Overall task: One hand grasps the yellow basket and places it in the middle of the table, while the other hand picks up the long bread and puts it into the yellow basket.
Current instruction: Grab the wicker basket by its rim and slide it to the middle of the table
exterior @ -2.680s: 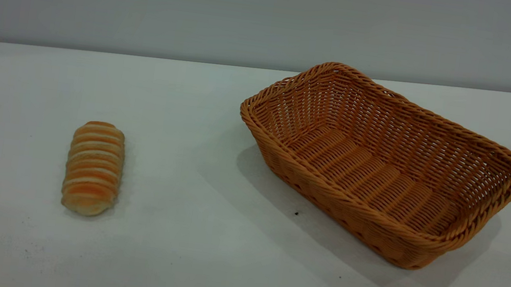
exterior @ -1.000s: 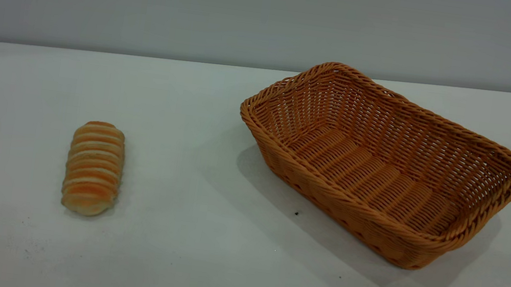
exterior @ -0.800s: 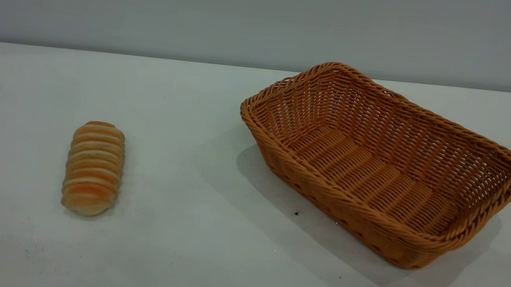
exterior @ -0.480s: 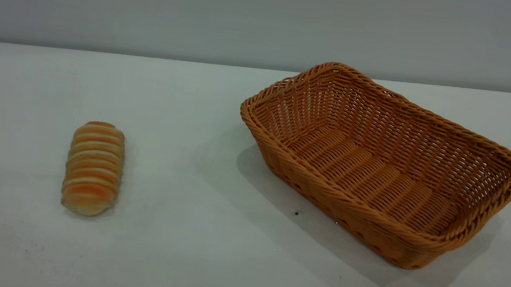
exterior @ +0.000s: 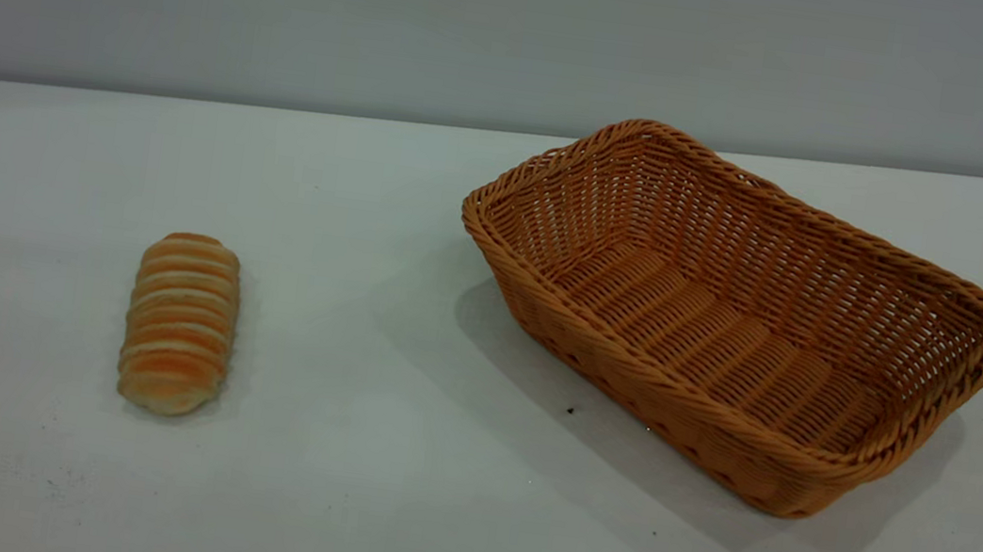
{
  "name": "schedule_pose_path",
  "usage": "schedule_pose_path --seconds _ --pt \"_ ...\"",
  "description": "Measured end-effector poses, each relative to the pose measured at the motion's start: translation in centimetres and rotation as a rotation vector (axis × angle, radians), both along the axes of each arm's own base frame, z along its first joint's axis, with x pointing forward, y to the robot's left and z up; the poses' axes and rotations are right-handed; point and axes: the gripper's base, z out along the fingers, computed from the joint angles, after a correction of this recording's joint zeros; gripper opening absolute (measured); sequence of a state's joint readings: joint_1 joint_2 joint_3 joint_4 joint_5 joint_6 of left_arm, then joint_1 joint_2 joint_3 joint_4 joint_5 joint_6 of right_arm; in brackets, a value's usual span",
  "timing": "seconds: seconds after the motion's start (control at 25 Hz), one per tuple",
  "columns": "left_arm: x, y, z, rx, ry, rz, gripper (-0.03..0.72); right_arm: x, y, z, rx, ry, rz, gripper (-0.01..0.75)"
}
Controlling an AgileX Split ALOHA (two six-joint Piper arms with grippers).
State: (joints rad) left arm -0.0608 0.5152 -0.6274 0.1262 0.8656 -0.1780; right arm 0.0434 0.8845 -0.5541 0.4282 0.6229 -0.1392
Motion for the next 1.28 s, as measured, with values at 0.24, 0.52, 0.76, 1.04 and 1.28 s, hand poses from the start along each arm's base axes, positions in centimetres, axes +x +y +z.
schedule_pose_path --seconds 0.24,0.52,0.76,1.04,1.28 --pt "-0.1 0.1 -0.1 0.014 0.013 0.004 0.513 6.5 0.0 -5.6 0.098 0.133 -0.172 0.508" --pt "-0.1 0.1 -0.1 0.014 0.015 0.004 0.513 10.2 0.3 -13.3 0.100 0.378 -0.233 0.508" --pt "-0.1 0.1 -0.1 0.016 0.019 0.004 0.513 11.9 0.8 -14.4 0.121 0.395 -0.239 0.508" --pt "-0.2 0.1 -0.2 0.016 0.028 0.005 0.513 14.4 0.8 -16.4 0.130 0.415 -0.288 0.508" --pt "-0.3 0.2 -0.3 0.017 0.050 0.009 0.513 18.7 1.1 -20.3 0.147 0.454 -0.323 0.448"
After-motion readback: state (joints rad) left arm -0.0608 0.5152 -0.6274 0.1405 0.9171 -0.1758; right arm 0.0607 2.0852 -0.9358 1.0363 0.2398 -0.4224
